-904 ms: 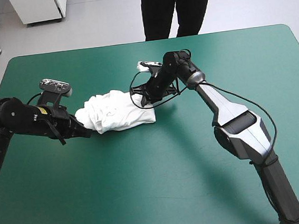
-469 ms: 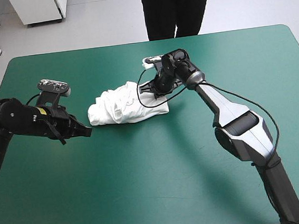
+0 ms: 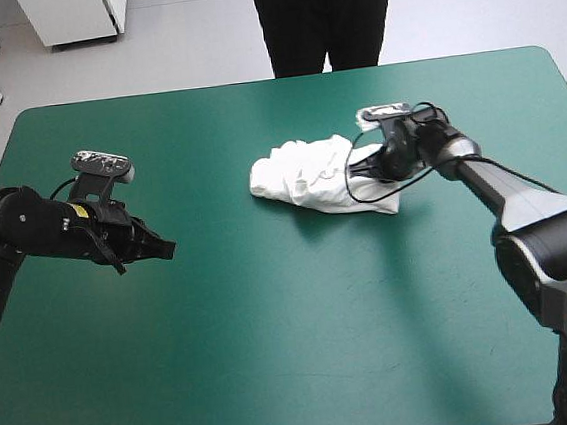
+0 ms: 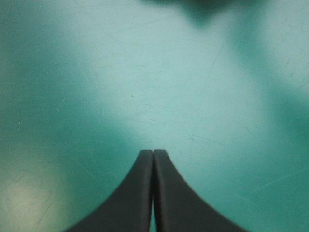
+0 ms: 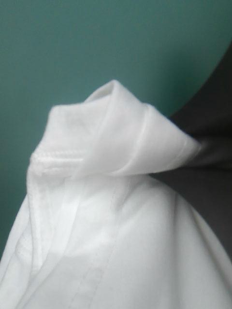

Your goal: Fold the cloth

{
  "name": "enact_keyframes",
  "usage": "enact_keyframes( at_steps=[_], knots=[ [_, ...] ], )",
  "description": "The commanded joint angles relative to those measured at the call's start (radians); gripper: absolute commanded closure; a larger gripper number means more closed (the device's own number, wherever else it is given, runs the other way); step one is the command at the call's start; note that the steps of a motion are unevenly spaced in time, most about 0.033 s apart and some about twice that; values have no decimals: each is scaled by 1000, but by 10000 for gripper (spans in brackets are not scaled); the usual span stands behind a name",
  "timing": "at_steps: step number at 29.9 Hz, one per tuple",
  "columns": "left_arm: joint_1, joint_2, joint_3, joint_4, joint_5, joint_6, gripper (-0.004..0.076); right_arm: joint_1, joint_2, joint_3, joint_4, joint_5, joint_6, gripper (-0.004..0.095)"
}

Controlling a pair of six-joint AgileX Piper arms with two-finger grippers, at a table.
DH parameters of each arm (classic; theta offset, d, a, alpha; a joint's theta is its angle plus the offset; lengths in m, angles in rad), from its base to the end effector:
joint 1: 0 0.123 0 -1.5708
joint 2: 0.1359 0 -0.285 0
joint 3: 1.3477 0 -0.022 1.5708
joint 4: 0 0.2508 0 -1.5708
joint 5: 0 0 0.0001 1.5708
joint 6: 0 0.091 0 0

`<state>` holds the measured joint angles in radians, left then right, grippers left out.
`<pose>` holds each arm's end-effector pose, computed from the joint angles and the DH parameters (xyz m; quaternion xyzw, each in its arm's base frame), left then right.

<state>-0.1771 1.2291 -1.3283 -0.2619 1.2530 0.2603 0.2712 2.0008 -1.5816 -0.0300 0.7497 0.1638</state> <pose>0.2200 -0.0621 0.3933 0.1999 0.9391 -0.1199 0.2525 0.4242 0.1160 0.2223 -0.0602 0.9683 0.0400 0.2391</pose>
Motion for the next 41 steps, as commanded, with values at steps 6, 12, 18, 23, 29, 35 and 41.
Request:
enact_keyframes(
  at_steps=[6,12,18,23,29,35,41],
  knots=[
    [0,-26,-24,-30,34,-3,733,-233,-278,318,-67,-45,-72,925],
    [0,-26,-24,-30,34,-3,733,-418,-374,436,-67,-55,-105,925],
    [0,-26,-24,-30,28,-1,733,-596,-427,512,-68,-63,-141,925],
    [0,-26,-24,-30,22,-1,733,-724,-446,528,-68,-74,-143,925],
    [0,-26,-24,-30,18,-1,733,-780,-447,528,-54,-78,-143,925],
    [0,-26,-24,-30,2,-1,733,-780,-445,528,-43,-39,-179,742],
    [0,-26,-24,-32,0,-1,733,-780,-447,510,-35,-18,-164,201]
  ],
)
